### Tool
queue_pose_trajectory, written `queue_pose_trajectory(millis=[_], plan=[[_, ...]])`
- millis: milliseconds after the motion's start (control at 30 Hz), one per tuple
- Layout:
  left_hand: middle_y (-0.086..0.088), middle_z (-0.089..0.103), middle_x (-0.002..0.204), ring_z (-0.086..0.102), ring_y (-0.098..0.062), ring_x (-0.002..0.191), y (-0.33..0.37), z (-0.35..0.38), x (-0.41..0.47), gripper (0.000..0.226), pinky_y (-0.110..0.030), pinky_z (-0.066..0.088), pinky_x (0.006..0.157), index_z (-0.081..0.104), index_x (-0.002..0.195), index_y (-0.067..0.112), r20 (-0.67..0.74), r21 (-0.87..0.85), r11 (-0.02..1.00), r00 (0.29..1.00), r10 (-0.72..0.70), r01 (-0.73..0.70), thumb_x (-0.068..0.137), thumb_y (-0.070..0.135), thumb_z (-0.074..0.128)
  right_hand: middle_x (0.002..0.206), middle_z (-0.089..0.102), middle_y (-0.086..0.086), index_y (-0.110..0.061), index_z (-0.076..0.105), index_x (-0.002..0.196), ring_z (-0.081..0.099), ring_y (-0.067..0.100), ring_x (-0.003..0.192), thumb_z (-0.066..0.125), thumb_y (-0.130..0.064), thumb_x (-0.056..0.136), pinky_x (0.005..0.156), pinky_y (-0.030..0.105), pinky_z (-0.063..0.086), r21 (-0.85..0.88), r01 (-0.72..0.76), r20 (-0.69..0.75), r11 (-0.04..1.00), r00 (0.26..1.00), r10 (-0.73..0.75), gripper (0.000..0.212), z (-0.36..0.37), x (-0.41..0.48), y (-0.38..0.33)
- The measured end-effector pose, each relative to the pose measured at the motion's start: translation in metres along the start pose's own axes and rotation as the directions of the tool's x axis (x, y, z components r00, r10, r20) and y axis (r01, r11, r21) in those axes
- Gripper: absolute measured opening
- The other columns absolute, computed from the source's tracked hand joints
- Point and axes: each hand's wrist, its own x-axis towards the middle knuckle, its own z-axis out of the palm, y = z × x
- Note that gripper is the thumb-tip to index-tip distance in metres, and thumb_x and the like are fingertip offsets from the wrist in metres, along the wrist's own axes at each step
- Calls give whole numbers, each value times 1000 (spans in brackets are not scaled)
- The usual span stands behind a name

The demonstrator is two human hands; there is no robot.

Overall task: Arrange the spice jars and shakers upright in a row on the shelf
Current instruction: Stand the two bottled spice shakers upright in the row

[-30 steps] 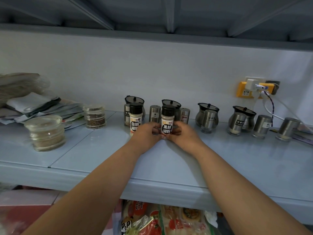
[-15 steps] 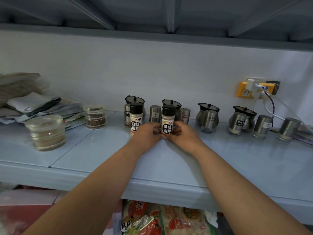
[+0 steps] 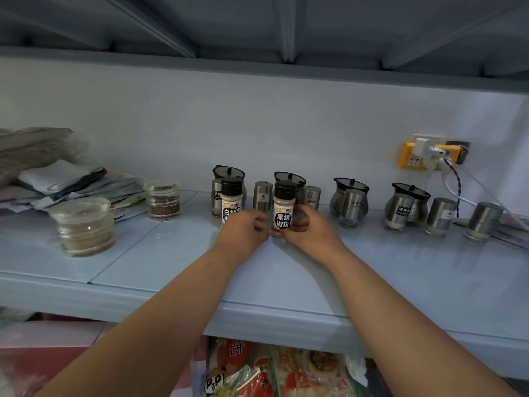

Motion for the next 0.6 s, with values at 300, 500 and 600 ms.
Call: queue_pose_trajectory(millis=[300,500,600], plan=[[2,69,78,58,-4,65,-1,-32,-23,18,-8,40,60,72,97,16,22,53,998,1000,20,-21,82,16,63,66,51,-9,-11,51,100,53,16,64,58,-7,83,62,29,42,-163,326,-299,931,883,-362,18,4,-19,-31],[-3,74,88,66,-11,80,-16,-62,-26,18,-10,43,64,73,97,15,-113,29,999,993,-15,19,82,13,65,74,53,-17,-10,57,102,54,0,68,55,-1,86,65,23,44,-67,476,-297,877,830,-473,19,41,-31,-57],[2,70,84,65,-10,75,-25,-80,-23,23,-12,45,67,73,96,10,-240,-74,997,970,-42,25,81,2,58,75,55,-21,-11,59,104,56,-7,72,57,-3,88,66,14,44,-17,501,-233,865,840,-490,18,65,-37,-70]])
